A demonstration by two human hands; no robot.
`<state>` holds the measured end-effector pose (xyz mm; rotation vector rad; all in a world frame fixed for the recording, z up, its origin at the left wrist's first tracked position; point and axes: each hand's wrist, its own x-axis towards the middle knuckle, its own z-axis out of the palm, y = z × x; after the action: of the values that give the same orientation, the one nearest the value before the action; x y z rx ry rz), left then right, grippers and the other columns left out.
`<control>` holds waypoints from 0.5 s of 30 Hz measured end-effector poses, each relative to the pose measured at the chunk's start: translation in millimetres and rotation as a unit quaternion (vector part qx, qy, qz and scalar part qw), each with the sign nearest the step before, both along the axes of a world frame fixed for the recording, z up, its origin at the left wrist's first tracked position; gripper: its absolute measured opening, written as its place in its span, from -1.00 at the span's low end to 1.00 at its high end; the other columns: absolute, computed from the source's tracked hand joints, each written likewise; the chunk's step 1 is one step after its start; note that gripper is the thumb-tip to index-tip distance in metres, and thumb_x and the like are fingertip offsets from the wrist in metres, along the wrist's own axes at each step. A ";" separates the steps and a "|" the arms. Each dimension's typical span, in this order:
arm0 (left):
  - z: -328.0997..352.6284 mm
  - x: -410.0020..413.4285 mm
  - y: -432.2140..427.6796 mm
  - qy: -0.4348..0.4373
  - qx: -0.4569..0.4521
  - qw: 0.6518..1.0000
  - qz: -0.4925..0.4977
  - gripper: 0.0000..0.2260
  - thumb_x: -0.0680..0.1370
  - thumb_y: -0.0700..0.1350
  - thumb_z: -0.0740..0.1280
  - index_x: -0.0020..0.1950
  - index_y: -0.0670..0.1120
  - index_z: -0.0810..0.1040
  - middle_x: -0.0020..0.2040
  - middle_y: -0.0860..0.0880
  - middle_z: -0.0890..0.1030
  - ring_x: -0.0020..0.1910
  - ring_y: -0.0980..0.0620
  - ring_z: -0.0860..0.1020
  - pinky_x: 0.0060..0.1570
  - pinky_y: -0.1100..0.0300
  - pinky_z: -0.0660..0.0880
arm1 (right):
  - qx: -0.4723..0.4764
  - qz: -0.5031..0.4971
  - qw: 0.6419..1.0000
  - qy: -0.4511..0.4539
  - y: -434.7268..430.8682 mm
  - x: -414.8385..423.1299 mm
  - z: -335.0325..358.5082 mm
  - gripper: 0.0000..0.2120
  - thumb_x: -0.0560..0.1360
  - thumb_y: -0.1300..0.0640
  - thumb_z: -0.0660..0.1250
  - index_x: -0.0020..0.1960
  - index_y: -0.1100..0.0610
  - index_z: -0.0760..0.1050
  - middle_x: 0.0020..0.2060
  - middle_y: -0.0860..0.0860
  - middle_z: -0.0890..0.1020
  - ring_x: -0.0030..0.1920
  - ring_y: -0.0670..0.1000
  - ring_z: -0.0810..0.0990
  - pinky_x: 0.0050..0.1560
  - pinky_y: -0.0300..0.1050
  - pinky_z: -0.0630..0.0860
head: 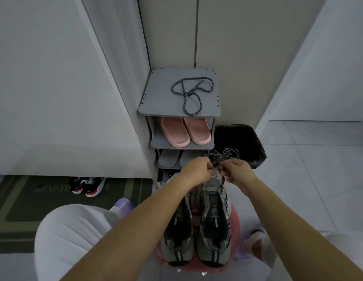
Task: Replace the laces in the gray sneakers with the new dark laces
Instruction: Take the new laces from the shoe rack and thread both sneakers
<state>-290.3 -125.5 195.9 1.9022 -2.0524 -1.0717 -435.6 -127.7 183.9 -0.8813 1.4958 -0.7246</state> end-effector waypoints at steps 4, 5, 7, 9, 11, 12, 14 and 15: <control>7.1 -5.4 -0.5 0.022 0.006 0.999 0.036 -0.82 0.54 -0.06 0.30 0.08 -0.11 0.53 0.13 -0.10 0.58 0.10 -0.08 0.54 0.07 0.11 0.45 | -0.020 0.023 0.999 -0.030 -4.2 12.0 27.8 -0.79 0.57 0.21 0.23 -0.24 0.15 0.44 -0.45 0.02 0.46 -0.49 -0.10 0.39 -0.46 -0.27 0.31; 8.3 -5.2 0.6 0.035 0.002 0.998 0.060 -0.88 0.54 -0.07 0.30 0.01 -0.09 0.53 0.10 -0.10 0.59 0.08 -0.07 0.55 0.04 0.12 0.45 | -0.029 0.029 0.999 -0.024 -5.8 14.5 33.9 -0.80 0.57 0.20 0.24 -0.24 0.14 0.44 -0.46 0.02 0.44 -0.49 -0.10 0.38 -0.45 -0.26 0.31; 11.4 -3.8 1.9 0.063 -0.007 0.992 0.105 -0.91 0.53 -0.10 0.29 -0.05 -0.10 0.53 0.05 -0.11 0.61 0.05 -0.08 0.56 -0.01 0.13 0.46 | -0.045 0.043 0.998 -0.007 -8.9 18.4 46.7 -0.81 0.56 0.18 0.26 -0.24 0.12 0.45 -0.46 0.03 0.41 -0.48 -0.09 0.36 -0.43 -0.25 0.30; 14.7 -1.6 1.1 0.107 0.006 0.985 0.134 -0.91 0.54 -0.15 0.27 -0.05 -0.13 0.55 -0.03 -0.14 0.62 -0.02 -0.10 0.57 -0.08 0.14 0.47 | -0.064 0.063 0.996 0.004 -12.5 22.2 59.9 -0.84 0.55 0.17 0.28 -0.21 0.13 0.48 -0.44 0.03 0.41 -0.45 -0.09 0.35 -0.40 -0.24 0.30; 21.2 0.0 2.2 0.195 0.038 0.968 0.152 -0.90 0.56 -0.18 0.23 0.00 -0.14 0.54 -0.17 -0.12 0.57 -0.20 -0.04 0.53 -0.25 0.19 0.42 | -0.089 0.085 0.992 0.014 -15.3 27.4 73.8 -0.90 0.53 0.17 0.30 -0.15 0.16 0.53 -0.43 0.02 0.41 -0.45 -0.10 0.35 -0.41 -0.26 0.30; 25.2 1.4 3.0 0.250 0.053 0.952 0.167 -0.91 0.58 -0.19 0.22 0.02 -0.11 0.51 -0.22 -0.08 0.52 -0.27 0.02 0.48 -0.34 0.21 0.38 | -0.103 0.096 0.990 0.026 -16.5 30.2 80.0 -0.92 0.52 0.18 0.31 -0.12 0.17 0.55 -0.45 0.00 0.42 -0.47 -0.13 0.35 -0.44 -0.29 0.29; 31.9 7.6 3.4 0.342 0.044 0.917 0.200 -0.92 0.59 -0.17 0.24 0.05 -0.08 0.48 -0.23 -0.02 0.49 -0.30 0.09 0.44 -0.39 0.26 0.33 | -0.132 0.122 0.982 0.065 -18.2 35.3 89.4 -0.92 0.52 0.20 0.31 -0.12 0.16 0.56 -0.52 -0.06 0.45 -0.52 -0.15 0.35 -0.51 -0.34 0.29; 35.0 12.6 3.1 0.371 0.028 0.903 0.215 -0.94 0.59 -0.14 0.26 0.04 -0.07 0.49 -0.21 -0.01 0.51 -0.28 0.10 0.46 -0.38 0.26 0.33 | -0.147 0.138 0.975 0.091 -18.7 37.7 92.7 -0.92 0.51 0.20 0.31 -0.11 0.17 0.57 -0.52 -0.08 0.46 -0.53 -0.17 0.36 -0.52 -0.36 0.29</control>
<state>-277.7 -122.4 230.9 1.5033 -1.1339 -1.4319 -397.9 -146.3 276.6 -1.3820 1.4053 -0.6821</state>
